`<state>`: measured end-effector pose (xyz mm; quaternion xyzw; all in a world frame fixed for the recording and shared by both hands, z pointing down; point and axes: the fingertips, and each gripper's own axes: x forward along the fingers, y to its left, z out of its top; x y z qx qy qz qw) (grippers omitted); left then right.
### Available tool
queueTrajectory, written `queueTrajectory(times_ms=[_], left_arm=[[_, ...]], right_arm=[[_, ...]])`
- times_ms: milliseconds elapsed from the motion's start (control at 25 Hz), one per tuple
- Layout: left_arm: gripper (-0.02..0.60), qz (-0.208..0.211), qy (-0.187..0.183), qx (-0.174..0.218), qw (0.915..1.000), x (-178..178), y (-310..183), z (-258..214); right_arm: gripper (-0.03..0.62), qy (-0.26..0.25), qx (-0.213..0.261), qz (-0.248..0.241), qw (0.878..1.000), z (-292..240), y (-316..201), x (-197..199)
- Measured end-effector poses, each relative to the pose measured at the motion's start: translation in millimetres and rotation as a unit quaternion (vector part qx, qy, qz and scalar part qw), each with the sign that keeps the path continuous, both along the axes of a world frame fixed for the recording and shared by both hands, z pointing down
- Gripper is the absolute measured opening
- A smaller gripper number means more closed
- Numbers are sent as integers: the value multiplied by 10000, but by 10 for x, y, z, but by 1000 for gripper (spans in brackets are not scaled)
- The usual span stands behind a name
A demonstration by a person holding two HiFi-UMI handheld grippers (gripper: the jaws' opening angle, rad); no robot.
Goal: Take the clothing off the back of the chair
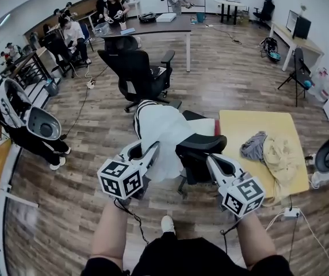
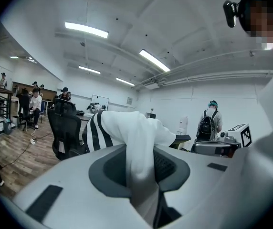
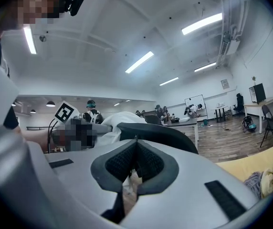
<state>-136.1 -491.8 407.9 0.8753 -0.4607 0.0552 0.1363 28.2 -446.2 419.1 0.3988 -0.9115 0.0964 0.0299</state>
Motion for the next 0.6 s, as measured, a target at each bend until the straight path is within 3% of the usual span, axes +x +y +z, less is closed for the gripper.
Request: queueTrajectory(times_ms=[280, 600], left_arm=[[100, -295, 112, 235, 9992, 15, 360, -194], [100, -699, 273, 540, 9957, 138, 1110, -451]], right_arm=[[12, -78, 165, -224, 9996, -88, 240, 69], [12, -113, 317, -566, 9978, -224, 751, 234]])
